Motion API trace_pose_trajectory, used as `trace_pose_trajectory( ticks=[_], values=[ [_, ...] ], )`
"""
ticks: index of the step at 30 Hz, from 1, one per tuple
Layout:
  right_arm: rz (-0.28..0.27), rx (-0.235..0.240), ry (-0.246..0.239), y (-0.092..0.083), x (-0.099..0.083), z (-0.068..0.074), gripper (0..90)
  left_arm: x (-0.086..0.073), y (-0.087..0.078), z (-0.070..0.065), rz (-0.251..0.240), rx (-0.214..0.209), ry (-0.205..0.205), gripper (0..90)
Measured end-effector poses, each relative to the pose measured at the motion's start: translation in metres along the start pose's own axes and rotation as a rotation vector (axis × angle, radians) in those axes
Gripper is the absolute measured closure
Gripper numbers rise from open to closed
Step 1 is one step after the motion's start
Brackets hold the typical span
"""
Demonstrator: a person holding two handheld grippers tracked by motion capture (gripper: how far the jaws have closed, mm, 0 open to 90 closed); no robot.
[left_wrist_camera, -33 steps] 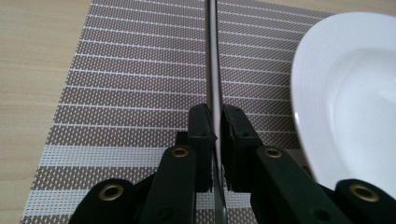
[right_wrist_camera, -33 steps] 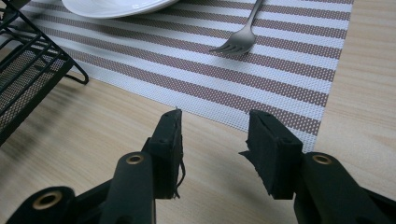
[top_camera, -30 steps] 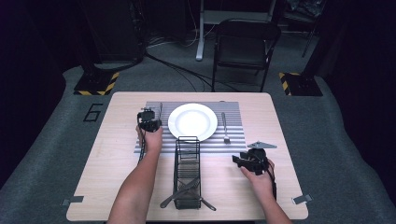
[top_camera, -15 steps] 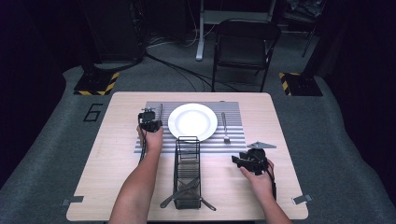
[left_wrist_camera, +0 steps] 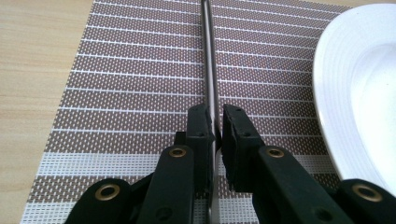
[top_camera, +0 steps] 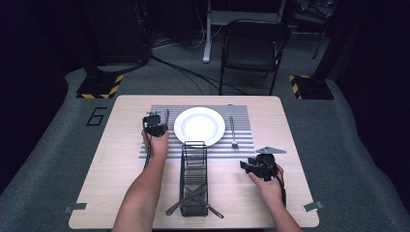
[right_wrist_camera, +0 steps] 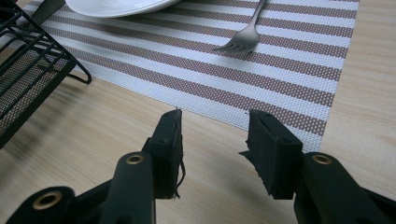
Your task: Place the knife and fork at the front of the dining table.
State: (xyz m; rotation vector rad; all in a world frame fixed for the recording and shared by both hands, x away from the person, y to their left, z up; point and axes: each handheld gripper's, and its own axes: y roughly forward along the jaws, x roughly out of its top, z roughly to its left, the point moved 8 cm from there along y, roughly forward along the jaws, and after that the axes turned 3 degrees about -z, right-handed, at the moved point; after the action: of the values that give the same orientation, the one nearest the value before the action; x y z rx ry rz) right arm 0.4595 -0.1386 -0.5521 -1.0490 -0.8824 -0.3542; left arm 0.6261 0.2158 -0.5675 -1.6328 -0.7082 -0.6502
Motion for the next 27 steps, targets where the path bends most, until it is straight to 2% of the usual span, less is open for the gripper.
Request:
trace_pose_trajectory(
  ticks=[3,12,18,24,27],
  values=[
    [-0.001,0.002,0.001,0.0,0.0,0.0,55.0,0.0,-0.001,0.001,-0.001,0.009,0.008,77.4],
    [-0.005,0.002,0.004,-0.001,0.001,0.0,54.9,0.0,-0.002,0.001,0.003,-0.008,0.029,69.6],
    [-0.008,0.001,0.001,-0.001,0.001,-0.001,54.9,0.007,-0.011,0.005,-0.013,-0.005,0.062,64.1],
    [-0.008,-0.003,-0.005,-0.002,0.002,0.0,54.6,0.014,-0.026,0.01,-0.013,-0.038,0.061,60.1],
    [-0.012,-0.005,-0.004,-0.002,0.003,0.0,54.6,0.018,-0.035,0.008,-0.024,-0.067,0.086,59.7]
  ],
)
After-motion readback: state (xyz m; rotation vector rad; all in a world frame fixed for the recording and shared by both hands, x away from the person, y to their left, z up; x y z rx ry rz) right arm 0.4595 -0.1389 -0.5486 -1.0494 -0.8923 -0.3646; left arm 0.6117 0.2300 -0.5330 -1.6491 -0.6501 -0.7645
